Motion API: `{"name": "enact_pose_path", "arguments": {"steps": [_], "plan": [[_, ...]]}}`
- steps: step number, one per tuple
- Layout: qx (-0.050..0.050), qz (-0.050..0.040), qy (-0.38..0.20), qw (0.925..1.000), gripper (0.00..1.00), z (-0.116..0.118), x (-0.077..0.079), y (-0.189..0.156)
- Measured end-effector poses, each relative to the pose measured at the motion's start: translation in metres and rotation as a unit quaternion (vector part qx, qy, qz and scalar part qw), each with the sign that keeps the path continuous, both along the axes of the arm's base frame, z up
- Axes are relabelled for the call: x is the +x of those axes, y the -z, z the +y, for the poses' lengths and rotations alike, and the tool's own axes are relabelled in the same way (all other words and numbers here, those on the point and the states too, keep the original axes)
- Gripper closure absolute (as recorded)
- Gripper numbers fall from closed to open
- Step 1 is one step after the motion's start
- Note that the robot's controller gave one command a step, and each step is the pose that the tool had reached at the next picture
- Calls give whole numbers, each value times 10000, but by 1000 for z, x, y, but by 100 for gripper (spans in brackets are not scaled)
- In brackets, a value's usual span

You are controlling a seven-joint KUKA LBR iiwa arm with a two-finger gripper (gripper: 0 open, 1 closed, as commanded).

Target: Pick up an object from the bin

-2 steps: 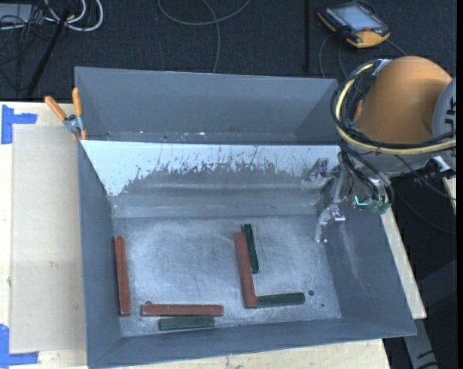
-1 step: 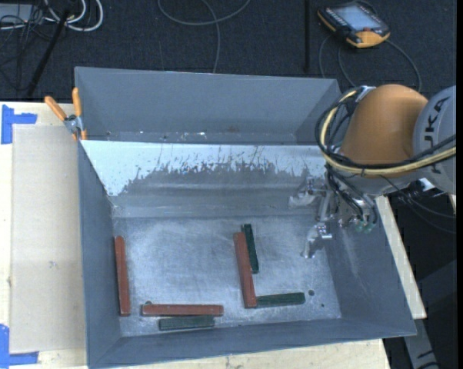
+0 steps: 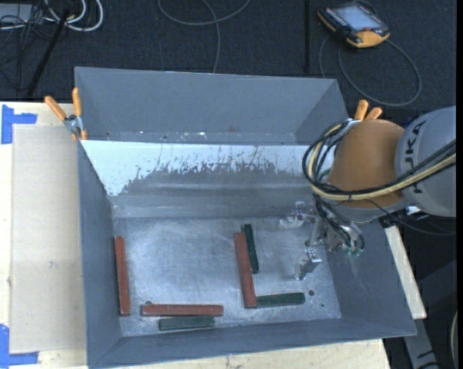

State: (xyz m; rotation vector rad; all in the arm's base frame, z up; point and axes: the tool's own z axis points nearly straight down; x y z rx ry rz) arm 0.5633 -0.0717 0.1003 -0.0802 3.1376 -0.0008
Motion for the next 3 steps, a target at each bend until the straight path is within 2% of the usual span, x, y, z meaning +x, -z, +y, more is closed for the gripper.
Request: {"name": "enact_pose_path", "arguments": {"steps": [1, 2, 3], "plan": [[-13, -33, 340, 9994, 0, 13, -22, 25], [7, 2, 1213, 9926, 100, 61, 23, 22], [1, 10, 1207, 9927, 0, 61, 23, 22]]}}
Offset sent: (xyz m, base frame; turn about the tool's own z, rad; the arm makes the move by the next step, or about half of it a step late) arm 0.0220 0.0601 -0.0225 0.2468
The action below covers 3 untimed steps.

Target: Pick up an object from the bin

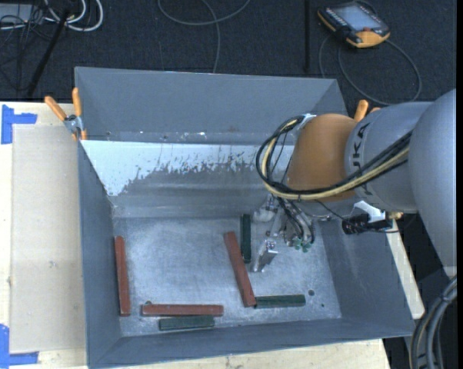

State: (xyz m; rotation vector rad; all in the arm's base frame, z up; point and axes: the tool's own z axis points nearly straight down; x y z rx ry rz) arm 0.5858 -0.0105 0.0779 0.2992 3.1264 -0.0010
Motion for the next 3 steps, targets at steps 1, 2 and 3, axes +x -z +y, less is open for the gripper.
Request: {"name": "enact_pose_path", "arguments": {"steps": [1, 2, 3], "plan": [[-1, 2, -1, 10000, 0, 0, 0, 0], [-3, 13, -945, 9955, 0, 16, 5, -5], [5, 0, -2209, 9753, 100, 50, 30, -2]]}}
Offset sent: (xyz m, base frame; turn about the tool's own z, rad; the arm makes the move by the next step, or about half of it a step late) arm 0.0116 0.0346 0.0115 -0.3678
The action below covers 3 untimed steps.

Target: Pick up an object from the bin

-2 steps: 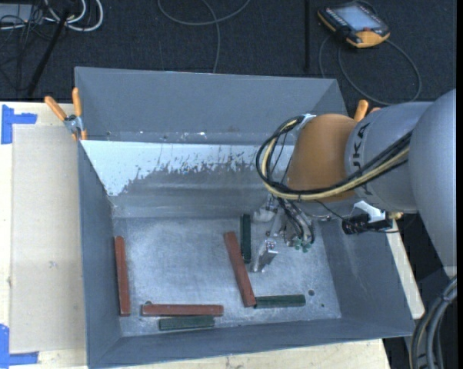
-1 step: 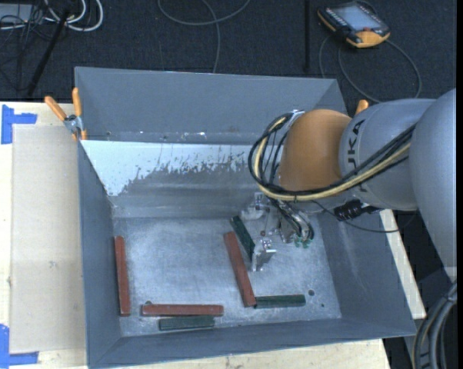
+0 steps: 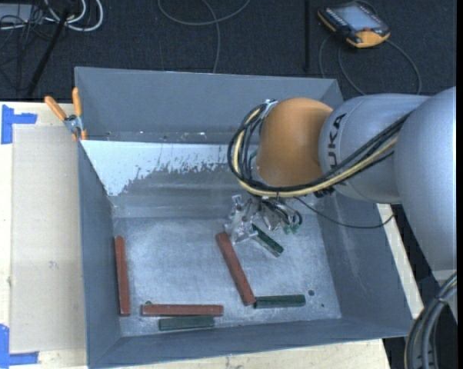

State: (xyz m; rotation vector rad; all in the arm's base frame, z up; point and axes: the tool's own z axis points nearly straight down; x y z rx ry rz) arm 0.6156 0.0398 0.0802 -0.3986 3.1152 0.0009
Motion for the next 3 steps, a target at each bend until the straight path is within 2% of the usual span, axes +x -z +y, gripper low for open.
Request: {"name": "enact_pose_path", "arguments": {"steps": [1, 2, 3], "plan": [[0, 0, -3, 10000, 0, 0, 0, 0], [0, 0, -4, 10000, 0, 0, 0, 0], [-32, -118, -3391, 9407, 100, 37, -67, 3]]}}
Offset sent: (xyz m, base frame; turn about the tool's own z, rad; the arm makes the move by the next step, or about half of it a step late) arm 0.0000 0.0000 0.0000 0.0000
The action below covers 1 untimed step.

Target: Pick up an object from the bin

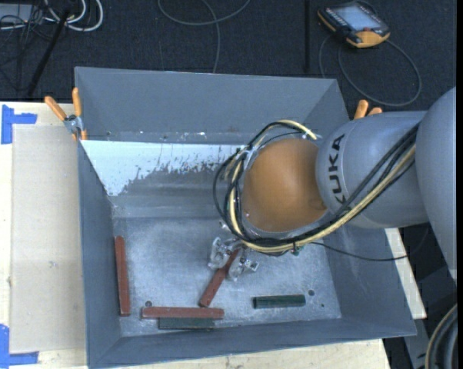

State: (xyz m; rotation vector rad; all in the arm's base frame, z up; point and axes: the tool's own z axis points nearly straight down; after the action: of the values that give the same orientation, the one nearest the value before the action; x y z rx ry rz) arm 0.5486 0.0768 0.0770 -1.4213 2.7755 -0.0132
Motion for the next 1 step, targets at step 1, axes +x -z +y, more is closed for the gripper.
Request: {"name": "enact_pose_path", "arguments": {"steps": [1], "plan": [[0, 0, 1, 10000, 100, 0, 0, 0]]}}
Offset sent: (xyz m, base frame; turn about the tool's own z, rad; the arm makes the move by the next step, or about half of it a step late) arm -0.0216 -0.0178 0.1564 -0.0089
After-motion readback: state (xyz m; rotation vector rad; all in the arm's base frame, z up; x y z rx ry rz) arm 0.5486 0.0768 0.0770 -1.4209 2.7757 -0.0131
